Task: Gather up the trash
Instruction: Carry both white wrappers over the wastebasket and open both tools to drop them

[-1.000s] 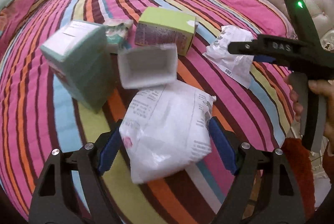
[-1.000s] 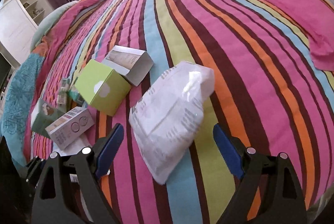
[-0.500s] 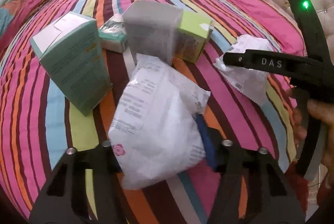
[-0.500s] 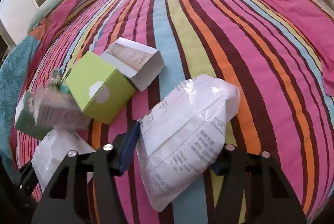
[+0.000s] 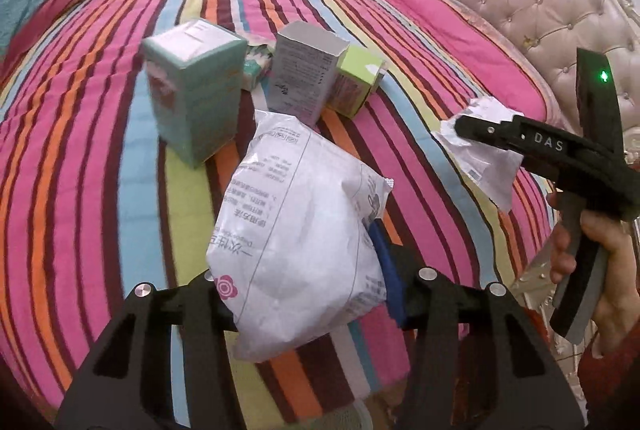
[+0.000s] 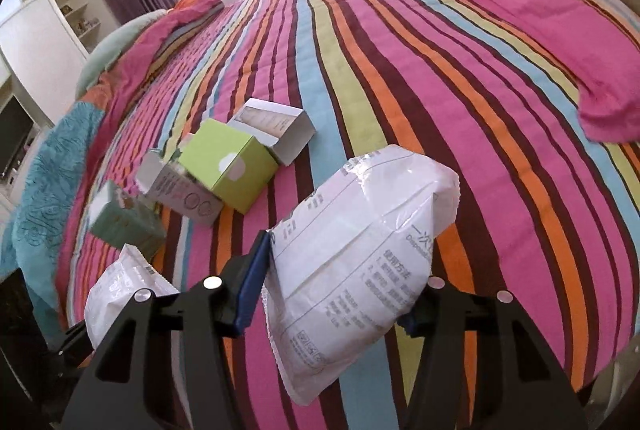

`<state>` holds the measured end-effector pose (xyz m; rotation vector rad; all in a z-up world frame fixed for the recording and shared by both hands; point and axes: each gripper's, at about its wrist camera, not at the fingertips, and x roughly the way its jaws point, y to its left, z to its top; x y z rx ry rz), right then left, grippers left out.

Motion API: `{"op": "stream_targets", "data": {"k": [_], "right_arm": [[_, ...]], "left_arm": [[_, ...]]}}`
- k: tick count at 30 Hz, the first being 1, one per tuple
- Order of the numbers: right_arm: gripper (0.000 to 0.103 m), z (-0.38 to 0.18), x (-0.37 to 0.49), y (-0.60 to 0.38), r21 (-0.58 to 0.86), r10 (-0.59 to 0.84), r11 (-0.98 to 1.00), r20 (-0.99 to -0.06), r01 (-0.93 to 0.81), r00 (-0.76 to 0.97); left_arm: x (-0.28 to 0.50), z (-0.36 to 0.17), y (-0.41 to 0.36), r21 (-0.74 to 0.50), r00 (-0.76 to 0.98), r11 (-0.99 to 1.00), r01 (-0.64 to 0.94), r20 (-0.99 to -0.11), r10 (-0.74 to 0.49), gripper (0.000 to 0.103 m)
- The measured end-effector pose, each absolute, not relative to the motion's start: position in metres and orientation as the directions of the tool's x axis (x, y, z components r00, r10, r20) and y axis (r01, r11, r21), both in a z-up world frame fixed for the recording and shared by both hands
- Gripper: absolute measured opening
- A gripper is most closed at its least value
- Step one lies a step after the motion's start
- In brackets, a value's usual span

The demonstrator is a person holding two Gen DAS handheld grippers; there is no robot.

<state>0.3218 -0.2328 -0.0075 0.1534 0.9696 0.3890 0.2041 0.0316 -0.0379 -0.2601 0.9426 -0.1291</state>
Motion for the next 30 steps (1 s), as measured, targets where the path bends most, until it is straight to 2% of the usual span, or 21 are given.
{"op": "stream_targets", "data": {"k": [15, 26, 30], "right_arm": [[0.052, 0.012, 0.225, -0.238, 0.370, 0.482, 0.875, -0.730, -0.313, 0.484], [0.052, -0.002, 0.162, -0.222, 0.400, 0.533, 0.840, -0.736, -0.368, 0.417], [0.052, -0.018, 0.144, -0.212, 0.395, 0.533, 0.832, -0.764, -0.390, 0.364]], "left_arm": [[0.110, -0.032, 0.046, -0.285, 0.589, 0.958, 0.004, -0.774, -0.233, 0.050], [0.045, -0.057, 0.039, -0.285, 0.519, 0.958, 0.012, -0.817, -0.250, 0.050], [0.031, -0.069, 0.032, -0.298, 0.481, 0.954, 0.017, -0.835, -0.269, 0.050]]}}
